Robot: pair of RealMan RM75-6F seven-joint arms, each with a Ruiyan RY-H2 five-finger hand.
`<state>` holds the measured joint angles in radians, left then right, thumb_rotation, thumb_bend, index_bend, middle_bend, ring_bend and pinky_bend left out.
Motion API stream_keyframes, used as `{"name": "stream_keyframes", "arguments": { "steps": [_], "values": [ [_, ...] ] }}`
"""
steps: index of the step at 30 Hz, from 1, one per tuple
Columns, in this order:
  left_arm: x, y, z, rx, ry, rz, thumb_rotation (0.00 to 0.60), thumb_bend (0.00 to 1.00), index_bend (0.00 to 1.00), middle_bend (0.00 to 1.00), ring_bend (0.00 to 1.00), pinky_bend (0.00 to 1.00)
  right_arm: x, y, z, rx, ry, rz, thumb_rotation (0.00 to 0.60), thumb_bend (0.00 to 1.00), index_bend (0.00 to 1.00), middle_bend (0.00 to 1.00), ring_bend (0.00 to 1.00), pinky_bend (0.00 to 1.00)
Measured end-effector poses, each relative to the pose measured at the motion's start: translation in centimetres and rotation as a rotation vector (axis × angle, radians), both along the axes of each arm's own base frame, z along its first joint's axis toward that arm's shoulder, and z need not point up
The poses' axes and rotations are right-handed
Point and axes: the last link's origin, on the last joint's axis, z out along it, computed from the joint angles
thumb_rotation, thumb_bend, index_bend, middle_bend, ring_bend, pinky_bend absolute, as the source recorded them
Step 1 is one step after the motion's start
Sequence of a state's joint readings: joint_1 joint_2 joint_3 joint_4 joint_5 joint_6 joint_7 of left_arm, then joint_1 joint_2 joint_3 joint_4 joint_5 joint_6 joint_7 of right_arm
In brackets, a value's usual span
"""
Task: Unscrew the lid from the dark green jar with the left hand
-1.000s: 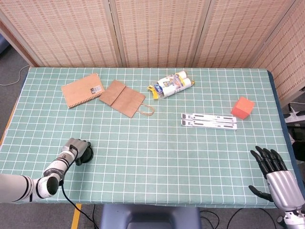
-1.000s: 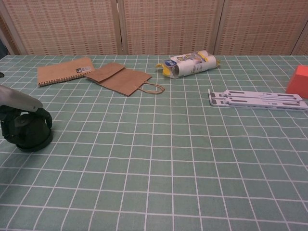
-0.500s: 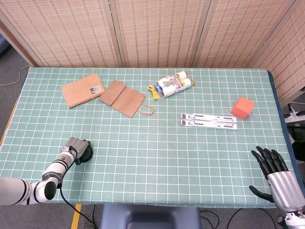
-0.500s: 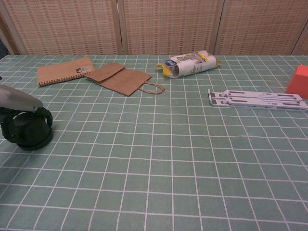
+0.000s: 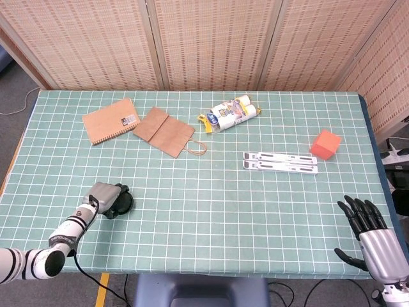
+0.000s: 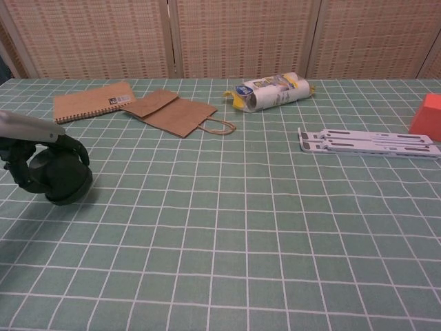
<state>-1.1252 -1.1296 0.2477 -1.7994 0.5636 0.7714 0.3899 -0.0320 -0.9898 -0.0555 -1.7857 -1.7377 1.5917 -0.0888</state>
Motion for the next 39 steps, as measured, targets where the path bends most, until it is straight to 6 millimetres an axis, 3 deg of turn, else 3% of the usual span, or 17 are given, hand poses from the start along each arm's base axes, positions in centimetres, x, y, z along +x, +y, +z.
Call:
{"name": "stream_keyframes", "arguments": {
  "steps": [11,18,25,32,39],
  "values": [
    [1.6,0.0,1.6,-0.009,-0.366,0.158,0.6,0.4,0.57,0.53,0.53,0.7,-0.1,-0.1,0.1,-0.013,0.015,-0.005,0.6,0.07,0.0,0.0,0.0,0.0],
    [1.1,0.9,2.6,-0.014,-0.497,0.244,0.6,0.4,0.58,0.54,0.53,0.68,-0.1,-0.1,0.2,-0.018,0.019,-0.009,0.6,0.07,0.0,0.0,0.0,0.0],
    [-0.2,1.5,3.1,0.003,-0.328,0.093,0.6,0.4,0.59,0.56,0.55,0.7,-0.1,0.1,0.4,-0.034,0.016,-0.009,0.6,0.07,0.0,0.0,0.0,0.0],
    [-0.9,1.8,3.0,0.075,-0.007,-0.133,0.6,0.41,0.58,0.55,0.55,0.7,-0.1,0.1,0.8,-0.046,0.005,-0.013,0.6,0.07,0.0,0.0,0.0,0.0],
    [-1.3,2.0,3.0,0.193,0.308,-0.155,0.6,0.42,0.58,0.55,0.55,0.69,-0.1,0.3,0.9,-0.042,-0.003,-0.005,0.6,0.07,0.0,0.0,0.0,0.0]
  ]
}}
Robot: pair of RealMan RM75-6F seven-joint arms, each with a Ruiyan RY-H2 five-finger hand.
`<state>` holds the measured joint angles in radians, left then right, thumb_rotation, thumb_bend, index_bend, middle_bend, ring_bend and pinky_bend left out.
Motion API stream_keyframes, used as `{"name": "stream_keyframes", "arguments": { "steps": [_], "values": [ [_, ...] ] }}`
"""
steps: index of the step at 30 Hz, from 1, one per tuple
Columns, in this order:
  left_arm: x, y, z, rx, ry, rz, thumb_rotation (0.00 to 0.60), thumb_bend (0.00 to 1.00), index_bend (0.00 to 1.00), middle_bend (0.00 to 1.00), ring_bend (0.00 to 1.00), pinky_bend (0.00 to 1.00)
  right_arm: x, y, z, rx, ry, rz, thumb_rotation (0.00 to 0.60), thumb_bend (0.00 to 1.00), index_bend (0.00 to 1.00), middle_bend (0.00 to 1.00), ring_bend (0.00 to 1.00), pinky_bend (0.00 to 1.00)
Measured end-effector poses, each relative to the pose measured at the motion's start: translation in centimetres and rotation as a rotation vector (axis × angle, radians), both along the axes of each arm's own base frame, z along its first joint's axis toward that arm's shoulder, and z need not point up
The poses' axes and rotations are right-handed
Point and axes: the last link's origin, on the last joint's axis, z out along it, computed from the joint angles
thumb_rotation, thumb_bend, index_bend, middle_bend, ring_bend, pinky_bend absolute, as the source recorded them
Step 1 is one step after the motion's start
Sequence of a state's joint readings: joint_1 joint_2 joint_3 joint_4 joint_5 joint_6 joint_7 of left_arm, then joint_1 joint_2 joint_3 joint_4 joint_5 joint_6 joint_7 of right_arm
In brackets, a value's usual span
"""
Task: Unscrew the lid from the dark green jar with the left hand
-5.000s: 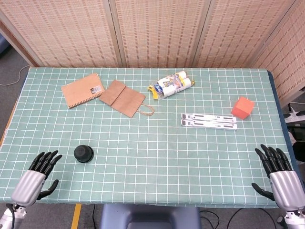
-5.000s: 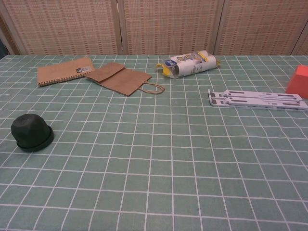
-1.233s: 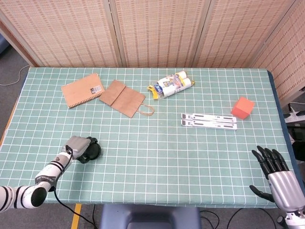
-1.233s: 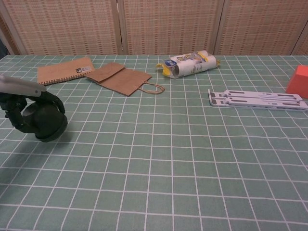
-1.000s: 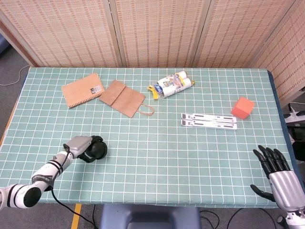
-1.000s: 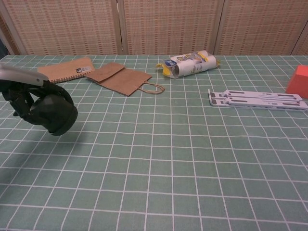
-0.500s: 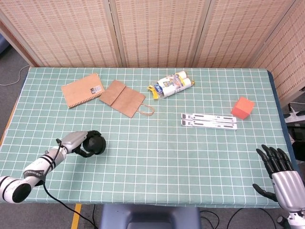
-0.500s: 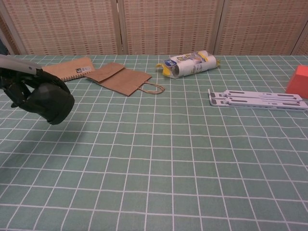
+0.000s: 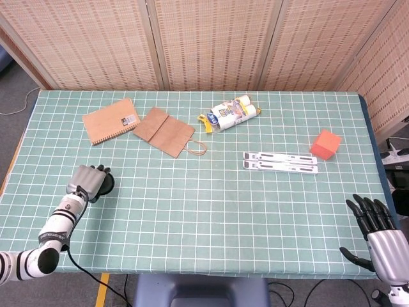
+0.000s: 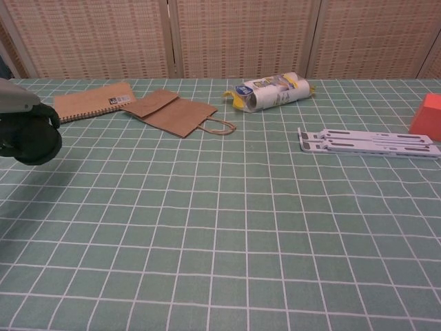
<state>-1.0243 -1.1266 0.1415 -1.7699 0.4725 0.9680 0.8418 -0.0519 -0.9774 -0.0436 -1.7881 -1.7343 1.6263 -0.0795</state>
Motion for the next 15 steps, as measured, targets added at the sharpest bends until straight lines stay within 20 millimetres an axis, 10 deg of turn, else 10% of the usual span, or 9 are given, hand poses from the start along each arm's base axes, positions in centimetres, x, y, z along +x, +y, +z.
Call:
{"name": "stream_keyframes", "arguments": {
  "steps": [15],
  "values": [
    [1.9,-0.9,-1.6,-0.089,-0.249,0.166,0.6,0.42,0.59,0.56,0.56,0.7,0.0,0.0,-0.1,0.004,0.006,-0.002,0.6,0.07,0.0,0.0,0.0,0.0]
  ]
}}
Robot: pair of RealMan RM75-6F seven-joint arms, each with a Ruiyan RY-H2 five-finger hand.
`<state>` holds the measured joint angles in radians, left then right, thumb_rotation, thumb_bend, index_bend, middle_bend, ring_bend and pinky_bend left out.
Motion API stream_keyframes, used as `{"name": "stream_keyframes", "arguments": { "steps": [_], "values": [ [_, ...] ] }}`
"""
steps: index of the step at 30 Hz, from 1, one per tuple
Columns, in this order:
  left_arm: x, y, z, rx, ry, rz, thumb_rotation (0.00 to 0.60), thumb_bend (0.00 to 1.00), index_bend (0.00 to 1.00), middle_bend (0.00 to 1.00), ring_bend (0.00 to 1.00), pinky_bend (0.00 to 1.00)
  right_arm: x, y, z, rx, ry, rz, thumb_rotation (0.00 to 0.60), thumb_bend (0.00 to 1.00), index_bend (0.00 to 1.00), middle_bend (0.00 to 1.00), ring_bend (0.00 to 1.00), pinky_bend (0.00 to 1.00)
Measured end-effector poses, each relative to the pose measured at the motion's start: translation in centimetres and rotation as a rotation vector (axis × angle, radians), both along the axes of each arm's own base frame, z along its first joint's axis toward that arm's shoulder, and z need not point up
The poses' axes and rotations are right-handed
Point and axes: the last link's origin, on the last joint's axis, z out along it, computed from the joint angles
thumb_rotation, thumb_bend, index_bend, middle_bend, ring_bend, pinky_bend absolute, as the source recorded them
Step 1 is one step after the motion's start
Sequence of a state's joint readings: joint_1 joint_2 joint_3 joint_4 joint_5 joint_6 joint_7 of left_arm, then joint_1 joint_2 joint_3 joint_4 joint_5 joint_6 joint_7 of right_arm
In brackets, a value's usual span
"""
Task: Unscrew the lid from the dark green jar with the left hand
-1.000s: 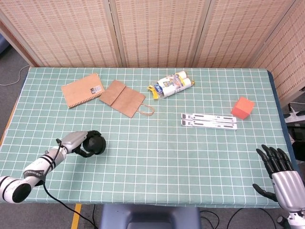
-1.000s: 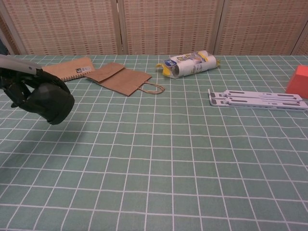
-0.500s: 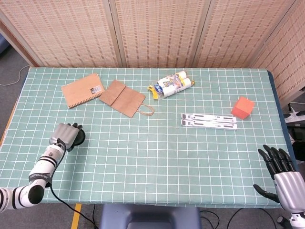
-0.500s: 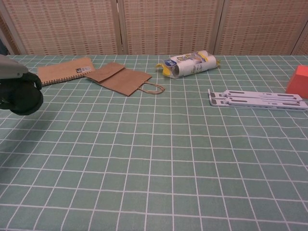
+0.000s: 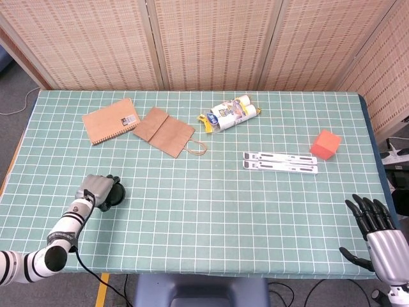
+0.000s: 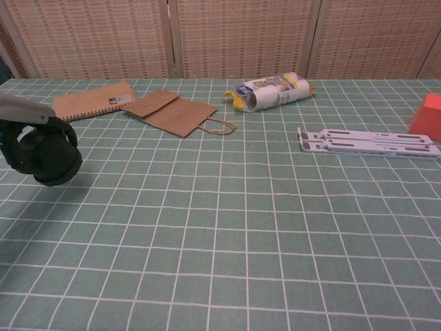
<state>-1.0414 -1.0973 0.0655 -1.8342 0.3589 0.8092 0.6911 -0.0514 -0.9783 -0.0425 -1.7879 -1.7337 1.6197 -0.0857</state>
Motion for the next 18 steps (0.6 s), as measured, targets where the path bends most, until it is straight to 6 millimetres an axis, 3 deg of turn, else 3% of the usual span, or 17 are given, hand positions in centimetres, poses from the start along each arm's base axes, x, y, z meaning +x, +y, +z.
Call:
{"name": "stream_keyframes", "arguments": {
  "steps": [8,13,18],
  "values": [
    [0.5,0.6,0.5,-0.052,-0.33,0.131,0.6,0.42,0.6,0.56,0.56,0.7,-0.1,0.0,-0.1,-0.001,0.009,0.0,0.6,0.07,0.0,0.0,0.0,0.0],
    [-0.8,1.3,1.4,-0.051,-0.277,0.092,0.6,0.41,0.6,0.56,0.56,0.7,-0.1,0.0,-0.1,0.001,0.01,0.0,0.6,0.07,0.0,0.0,0.0,0.0],
    [-2.2,1.4,1.3,-0.03,-0.089,-0.013,0.6,0.41,0.59,0.56,0.56,0.71,0.0,0.1,-0.1,0.001,0.008,0.002,0.6,0.07,0.0,0.0,0.0,0.0]
  ]
}}
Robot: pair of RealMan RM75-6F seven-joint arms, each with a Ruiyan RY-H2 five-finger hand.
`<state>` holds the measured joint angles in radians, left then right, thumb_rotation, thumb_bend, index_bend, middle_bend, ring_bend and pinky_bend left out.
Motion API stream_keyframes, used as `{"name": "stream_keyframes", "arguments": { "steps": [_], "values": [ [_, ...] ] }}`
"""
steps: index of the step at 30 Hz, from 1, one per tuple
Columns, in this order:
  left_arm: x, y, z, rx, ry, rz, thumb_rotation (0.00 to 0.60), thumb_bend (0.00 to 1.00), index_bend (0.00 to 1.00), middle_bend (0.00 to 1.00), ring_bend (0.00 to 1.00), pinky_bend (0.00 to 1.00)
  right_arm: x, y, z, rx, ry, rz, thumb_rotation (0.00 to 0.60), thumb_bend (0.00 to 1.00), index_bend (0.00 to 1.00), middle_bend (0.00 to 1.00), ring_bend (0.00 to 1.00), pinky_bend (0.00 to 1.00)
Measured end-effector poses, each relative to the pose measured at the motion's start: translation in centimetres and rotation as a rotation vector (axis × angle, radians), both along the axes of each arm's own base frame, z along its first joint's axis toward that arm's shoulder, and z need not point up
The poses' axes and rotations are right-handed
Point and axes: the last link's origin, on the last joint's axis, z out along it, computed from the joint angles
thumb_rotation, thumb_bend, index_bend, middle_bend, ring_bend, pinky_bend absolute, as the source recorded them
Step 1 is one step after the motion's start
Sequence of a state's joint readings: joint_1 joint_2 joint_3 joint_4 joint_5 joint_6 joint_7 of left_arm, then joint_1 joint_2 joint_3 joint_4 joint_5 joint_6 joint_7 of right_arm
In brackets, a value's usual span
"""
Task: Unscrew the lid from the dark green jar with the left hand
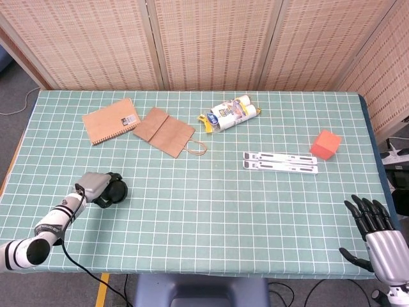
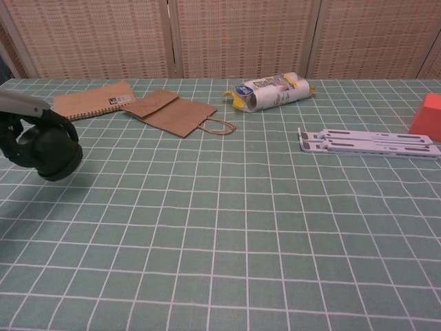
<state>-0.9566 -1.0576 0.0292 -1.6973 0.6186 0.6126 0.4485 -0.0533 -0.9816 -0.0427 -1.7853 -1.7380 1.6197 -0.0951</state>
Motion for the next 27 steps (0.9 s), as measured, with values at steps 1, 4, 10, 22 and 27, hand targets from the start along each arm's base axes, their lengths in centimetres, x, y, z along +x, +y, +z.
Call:
{"name": "stream_keyframes", "arguments": {
  "steps": [1,4,10,22,27],
  "values": [
    [-0.2,0.0,0.0,0.009,0.043,-0.024,0.6,0.41,0.59,0.56,0.56,0.71,0.0,0.0,0.0,-0.002,0.0,0.0,0.6,0.07,0.0,0.0,0.0,0.0],
    [-0.7,0.0,-0.2,0.037,0.187,-0.087,0.6,0.41,0.59,0.57,0.57,0.72,0.0,0.0,0.0,-0.003,-0.002,0.0,0.6,0.07,0.0,0.0,0.0,0.0],
    [-1.1,-0.4,-0.8,0.064,0.331,-0.102,0.6,0.41,0.59,0.58,0.58,0.72,0.0,-0.1,0.0,0.0,-0.005,0.001,0.6,0.07,0.0,0.0,0.0,0.0],
    [-2.8,-0.7,-3.2,0.015,0.315,-0.068,0.6,0.42,0.49,0.48,0.47,0.51,0.0,-0.2,-0.2,0.009,-0.018,0.007,0.6,0.07,0.0,0.0,0.0,0.0],
    [-3.4,-0.9,-3.5,0.011,0.317,-0.074,0.6,0.42,0.34,0.37,0.34,0.38,0.0,-0.2,-0.2,0.012,-0.016,0.002,0.6,0.07,0.0,0.0,0.0,0.0]
  ]
}}
